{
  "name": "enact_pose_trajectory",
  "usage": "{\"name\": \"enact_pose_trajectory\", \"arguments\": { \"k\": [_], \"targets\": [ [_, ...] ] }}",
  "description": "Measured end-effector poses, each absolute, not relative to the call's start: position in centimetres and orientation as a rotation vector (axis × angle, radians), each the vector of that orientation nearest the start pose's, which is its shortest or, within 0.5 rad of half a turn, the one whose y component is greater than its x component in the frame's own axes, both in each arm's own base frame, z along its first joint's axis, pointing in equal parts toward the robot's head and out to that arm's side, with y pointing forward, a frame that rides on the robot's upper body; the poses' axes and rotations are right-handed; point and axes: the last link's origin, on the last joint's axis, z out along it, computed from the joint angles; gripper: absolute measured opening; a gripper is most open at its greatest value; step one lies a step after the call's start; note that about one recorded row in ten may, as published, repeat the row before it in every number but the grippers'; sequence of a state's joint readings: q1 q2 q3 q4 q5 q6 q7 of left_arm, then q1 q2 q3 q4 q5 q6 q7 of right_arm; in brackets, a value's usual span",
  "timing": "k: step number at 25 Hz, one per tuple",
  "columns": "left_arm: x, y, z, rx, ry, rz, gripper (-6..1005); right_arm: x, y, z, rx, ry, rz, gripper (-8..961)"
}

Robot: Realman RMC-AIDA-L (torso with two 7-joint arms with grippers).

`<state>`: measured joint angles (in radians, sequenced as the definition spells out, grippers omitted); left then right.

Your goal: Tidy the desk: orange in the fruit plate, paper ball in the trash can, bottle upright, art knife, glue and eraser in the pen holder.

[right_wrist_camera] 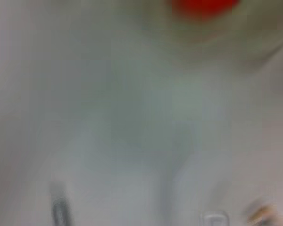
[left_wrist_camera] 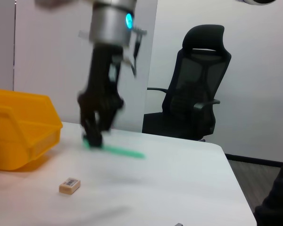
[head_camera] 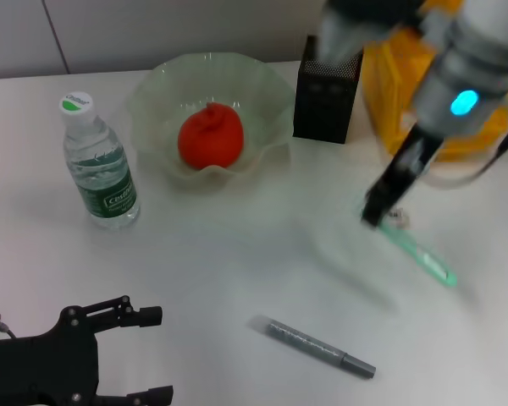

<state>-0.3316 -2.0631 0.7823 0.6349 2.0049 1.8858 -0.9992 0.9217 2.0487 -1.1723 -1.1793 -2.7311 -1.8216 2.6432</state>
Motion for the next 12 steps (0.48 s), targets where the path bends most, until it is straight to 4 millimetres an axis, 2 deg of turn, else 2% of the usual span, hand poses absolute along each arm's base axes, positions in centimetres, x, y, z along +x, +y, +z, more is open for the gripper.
{"name": "enact_pose_trajectory", "arguments": {
  "k": [1,2,3,7,8,12],
  "targets": [
    [-28.9,23.1,-0.4,-2.963,-0.242,-0.855,860,13.5,38.5,3.1,-2.553,1.076,-0.684,167],
    [-28.9,23.1,-0.4,-2.963,-0.242,-0.855,860,13.5,39.2,5.8,-2.525,1.053,-0.562,167],
    [-28.9,23.1,-0.4,-2.963,-0.242,-0.855,860,13.5,39.2,5.8,-2.525,1.053,-0.562,167],
    [-28.7,23.4,-0.5,-2.966,-0.231,-0.858,860,14.0,41.0,10.5,-2.432,0.928,-0.302,167],
    [-28.7,23.4,-0.5,-2.966,-0.231,-0.858,860,14.0,41.0,10.5,-2.432,0.928,-0.302,167],
    [-28.6,23.5,-0.5,-2.963,-0.225,-0.865,860,14.0,42.4,11.9,-2.390,0.773,-0.088,167]
  ]
}}
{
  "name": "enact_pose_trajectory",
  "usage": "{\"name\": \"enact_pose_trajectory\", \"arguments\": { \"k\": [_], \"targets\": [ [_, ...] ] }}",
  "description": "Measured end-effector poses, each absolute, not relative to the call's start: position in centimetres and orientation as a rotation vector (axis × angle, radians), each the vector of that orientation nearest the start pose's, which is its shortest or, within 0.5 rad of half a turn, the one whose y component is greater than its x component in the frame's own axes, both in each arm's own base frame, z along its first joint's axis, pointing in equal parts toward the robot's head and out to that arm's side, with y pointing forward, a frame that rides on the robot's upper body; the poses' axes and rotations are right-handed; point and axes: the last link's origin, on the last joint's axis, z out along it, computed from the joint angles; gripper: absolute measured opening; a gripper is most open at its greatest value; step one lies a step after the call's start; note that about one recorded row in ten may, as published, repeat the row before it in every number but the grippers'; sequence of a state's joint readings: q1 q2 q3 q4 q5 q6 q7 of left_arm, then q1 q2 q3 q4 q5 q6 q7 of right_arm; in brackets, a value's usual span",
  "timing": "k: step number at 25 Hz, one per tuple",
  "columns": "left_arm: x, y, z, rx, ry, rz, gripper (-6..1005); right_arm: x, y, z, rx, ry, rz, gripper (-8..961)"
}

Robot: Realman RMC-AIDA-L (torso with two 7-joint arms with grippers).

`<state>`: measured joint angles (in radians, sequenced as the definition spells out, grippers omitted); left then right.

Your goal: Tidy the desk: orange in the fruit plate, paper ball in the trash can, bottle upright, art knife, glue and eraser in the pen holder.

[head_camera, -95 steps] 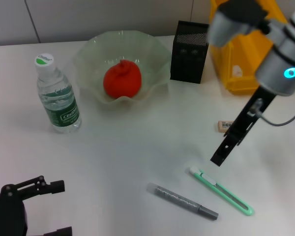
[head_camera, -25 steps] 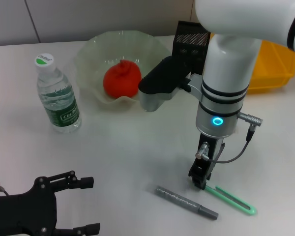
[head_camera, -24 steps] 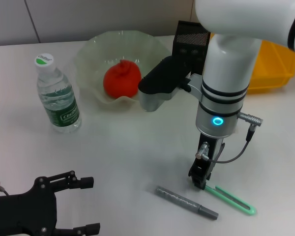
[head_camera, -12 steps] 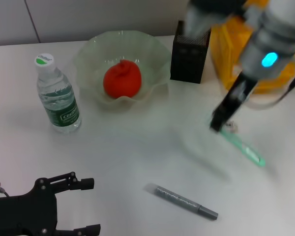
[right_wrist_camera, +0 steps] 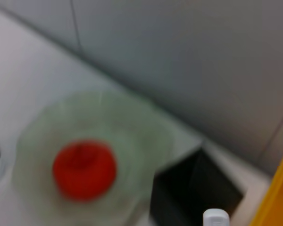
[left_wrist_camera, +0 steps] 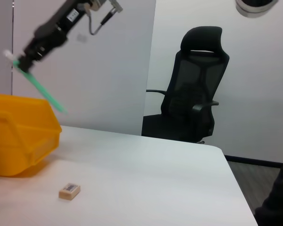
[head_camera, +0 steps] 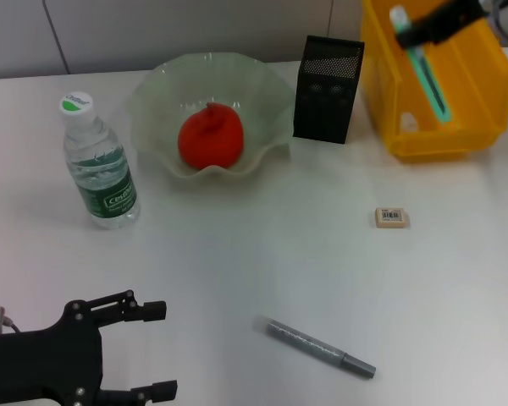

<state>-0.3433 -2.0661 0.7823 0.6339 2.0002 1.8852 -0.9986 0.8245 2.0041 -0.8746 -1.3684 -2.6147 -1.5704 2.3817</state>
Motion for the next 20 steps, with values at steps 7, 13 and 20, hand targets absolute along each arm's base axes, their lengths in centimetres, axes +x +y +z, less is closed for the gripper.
{"name": "enact_pose_trajectory", "arguments": {
  "k": [7,13,20],
  "targets": [
    [-28.4,23.6,-0.5,-2.958,-0.224,-0.873,860,13.6,44.3,12.3,-2.335,0.613,0.115,167],
    [-28.3,23.8,-0.8,-2.956,-0.235,-0.890,861,14.5,46.3,11.6,-2.339,0.564,0.309,166],
    [-28.2,23.9,-0.8,-2.957,-0.231,-0.887,861,15.8,47.6,9.6,-2.374,0.553,0.453,166]
  ]
}}
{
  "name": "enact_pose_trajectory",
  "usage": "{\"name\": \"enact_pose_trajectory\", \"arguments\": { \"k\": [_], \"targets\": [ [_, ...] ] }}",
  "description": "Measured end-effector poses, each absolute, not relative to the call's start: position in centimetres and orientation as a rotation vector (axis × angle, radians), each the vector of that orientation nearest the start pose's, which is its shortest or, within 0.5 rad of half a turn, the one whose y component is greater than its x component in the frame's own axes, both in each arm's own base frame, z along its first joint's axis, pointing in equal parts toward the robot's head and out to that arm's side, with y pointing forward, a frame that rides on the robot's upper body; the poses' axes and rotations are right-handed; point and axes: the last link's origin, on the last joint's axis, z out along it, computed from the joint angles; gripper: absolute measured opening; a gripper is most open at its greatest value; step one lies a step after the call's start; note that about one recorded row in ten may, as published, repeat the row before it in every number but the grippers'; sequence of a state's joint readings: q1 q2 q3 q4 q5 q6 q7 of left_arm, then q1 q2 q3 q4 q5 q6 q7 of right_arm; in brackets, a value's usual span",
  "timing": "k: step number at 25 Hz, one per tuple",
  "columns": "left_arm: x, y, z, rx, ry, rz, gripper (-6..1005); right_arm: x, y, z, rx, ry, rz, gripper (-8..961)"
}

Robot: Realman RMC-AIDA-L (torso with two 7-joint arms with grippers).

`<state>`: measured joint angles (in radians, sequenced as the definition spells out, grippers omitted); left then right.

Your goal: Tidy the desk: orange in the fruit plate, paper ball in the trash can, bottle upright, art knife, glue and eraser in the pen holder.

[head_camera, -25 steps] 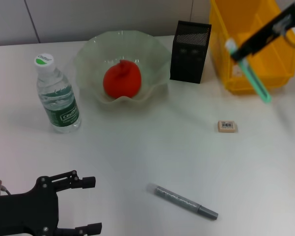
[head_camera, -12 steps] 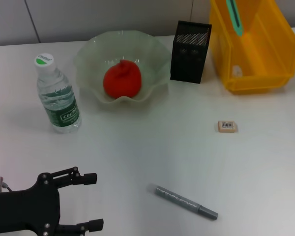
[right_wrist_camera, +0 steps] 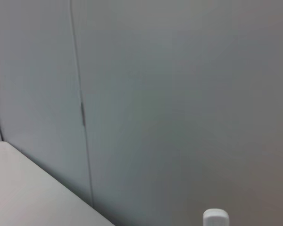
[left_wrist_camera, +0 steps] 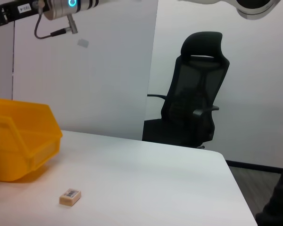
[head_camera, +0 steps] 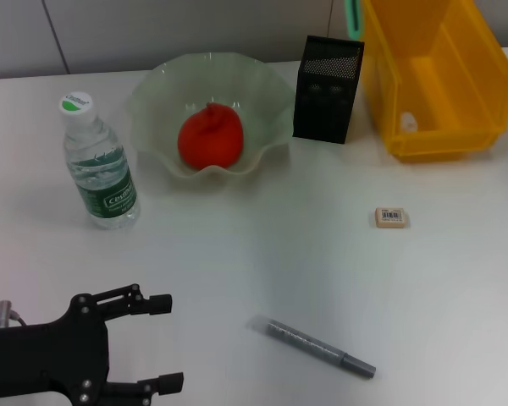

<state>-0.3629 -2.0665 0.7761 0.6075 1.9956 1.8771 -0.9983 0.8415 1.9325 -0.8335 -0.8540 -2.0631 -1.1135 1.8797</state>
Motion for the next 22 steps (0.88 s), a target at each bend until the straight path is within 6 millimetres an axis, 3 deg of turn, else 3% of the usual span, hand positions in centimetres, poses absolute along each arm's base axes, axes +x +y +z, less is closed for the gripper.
{"name": "enact_pose_trajectory", "arguments": {
  "k": [10,22],
  "targets": [
    [-28.2,24.1,-0.9,-2.958,-0.213,-0.874,861,17.7,47.0,7.3,-2.409,0.632,0.486,167],
    [-28.3,24.0,-1.1,-2.956,-0.227,-0.877,861,19.6,46.1,7.1,-2.382,0.658,0.472,167]
  ]
}}
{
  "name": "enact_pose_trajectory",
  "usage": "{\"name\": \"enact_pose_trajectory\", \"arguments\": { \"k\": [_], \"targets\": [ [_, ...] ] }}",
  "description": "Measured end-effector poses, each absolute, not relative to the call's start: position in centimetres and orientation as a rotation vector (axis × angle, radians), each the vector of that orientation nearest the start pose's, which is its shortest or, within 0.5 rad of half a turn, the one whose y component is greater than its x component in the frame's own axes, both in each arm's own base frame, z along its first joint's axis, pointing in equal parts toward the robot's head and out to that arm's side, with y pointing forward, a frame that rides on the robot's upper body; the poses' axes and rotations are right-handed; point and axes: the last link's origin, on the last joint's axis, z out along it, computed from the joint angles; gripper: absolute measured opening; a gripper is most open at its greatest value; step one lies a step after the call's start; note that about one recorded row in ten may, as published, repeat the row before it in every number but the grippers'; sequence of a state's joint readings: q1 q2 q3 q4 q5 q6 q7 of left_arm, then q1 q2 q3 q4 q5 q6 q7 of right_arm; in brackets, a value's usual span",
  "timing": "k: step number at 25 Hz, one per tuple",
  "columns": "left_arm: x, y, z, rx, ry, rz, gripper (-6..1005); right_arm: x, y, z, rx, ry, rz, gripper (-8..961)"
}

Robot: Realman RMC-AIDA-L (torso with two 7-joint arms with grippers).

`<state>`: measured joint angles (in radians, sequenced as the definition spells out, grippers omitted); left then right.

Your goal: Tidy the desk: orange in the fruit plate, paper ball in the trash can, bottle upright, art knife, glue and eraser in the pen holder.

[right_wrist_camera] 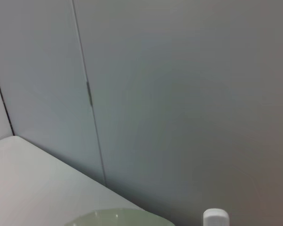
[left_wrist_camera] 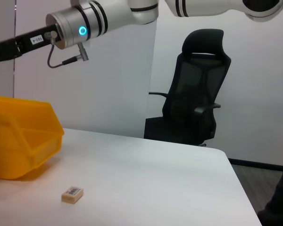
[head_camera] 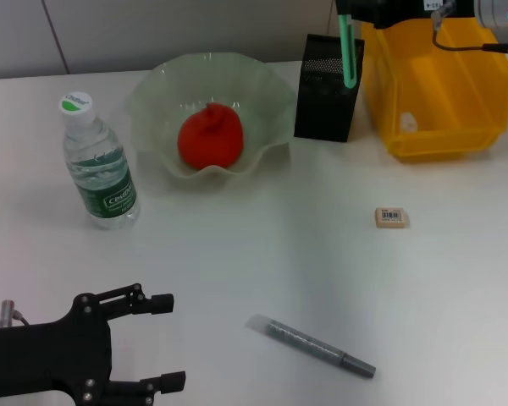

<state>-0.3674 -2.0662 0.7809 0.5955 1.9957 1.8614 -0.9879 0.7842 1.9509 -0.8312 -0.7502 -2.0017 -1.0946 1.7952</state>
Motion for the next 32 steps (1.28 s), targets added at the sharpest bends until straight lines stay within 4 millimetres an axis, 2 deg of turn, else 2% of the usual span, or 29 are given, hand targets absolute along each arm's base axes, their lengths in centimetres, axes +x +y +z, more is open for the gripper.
{"name": "enact_pose_trajectory", "arguments": {
  "k": [4,8,14,19,24,32],
  "targets": [
    [-28.3,24.0,-1.1,-2.956,-0.227,-0.876,861,19.7,46.1,7.3,-2.369,0.660,0.480,167],
    [-28.3,24.2,-1.3,-2.956,-0.233,-0.865,861,18.8,46.2,8.4,-2.362,0.625,0.512,167],
    [-28.2,24.3,-1.4,-2.960,-0.232,-0.870,861,18.2,46.5,8.8,-2.353,0.594,0.549,166],
    [-28.1,24.4,-1.4,-2.957,-0.230,-0.873,861,18.5,46.8,8.4,-2.352,0.561,0.586,166],
    [-28.1,24.3,-1.6,-2.956,-0.230,-0.881,861,19.5,47.3,7.1,-2.360,0.563,0.539,166],
    [-28.1,24.2,-1.7,-2.957,-0.231,-0.884,860,19.9,47.3,6.5,-2.364,0.514,0.508,166]
  ]
}}
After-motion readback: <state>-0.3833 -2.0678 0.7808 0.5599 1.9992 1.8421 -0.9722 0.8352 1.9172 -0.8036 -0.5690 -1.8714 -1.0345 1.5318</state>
